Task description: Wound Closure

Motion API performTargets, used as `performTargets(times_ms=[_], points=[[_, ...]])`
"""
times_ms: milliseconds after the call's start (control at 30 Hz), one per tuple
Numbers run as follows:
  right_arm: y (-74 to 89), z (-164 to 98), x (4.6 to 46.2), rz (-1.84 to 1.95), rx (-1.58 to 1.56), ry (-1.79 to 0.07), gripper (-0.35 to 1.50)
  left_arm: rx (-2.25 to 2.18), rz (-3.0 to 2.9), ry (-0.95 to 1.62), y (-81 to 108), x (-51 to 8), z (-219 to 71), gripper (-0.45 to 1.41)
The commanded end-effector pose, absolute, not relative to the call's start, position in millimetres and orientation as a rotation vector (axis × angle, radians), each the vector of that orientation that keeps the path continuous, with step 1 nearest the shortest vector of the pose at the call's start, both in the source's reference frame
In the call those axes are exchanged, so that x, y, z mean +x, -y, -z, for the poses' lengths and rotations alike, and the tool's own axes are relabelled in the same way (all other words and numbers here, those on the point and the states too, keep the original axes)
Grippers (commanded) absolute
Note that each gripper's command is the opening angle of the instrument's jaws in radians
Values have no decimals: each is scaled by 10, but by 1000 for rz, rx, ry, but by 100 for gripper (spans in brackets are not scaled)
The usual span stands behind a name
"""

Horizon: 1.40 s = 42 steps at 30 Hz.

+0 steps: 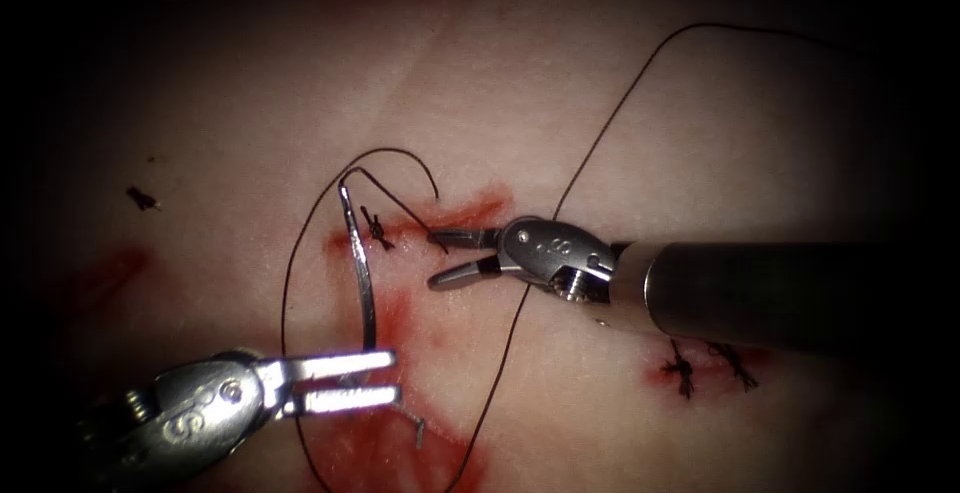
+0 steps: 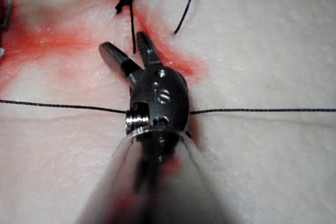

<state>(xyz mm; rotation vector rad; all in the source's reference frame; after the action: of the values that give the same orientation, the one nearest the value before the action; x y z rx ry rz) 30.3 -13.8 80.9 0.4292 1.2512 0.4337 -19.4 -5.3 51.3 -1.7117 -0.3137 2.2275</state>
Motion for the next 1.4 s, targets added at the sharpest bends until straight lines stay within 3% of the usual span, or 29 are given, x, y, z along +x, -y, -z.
performTargets(times_ms=[33,533,1000,1267,1300,1400], points=[[143,-815,307,-429,434,-1254,-33,-1712,-2228,314,52,-199,-518,-45],[167,-763,297,-465,484,-1208,-35,-1714,-2213,287,57,-184,-515,-45],[216,-633,341,-444,655,-1279,-35,-1649,-2196,210,57,-172,-519,-45],[215,-569,360,-349,603,-1364,-35,-1649,-2160,202,50,-155,-504,-45],[213,-568,361,-342,597,-1368,-20,-1650,-2154,200,49,-153,-502,-45],[201,-572,361,-316,536,-1389,89,-1640,-2141,201,46,-146,-496,-45]])
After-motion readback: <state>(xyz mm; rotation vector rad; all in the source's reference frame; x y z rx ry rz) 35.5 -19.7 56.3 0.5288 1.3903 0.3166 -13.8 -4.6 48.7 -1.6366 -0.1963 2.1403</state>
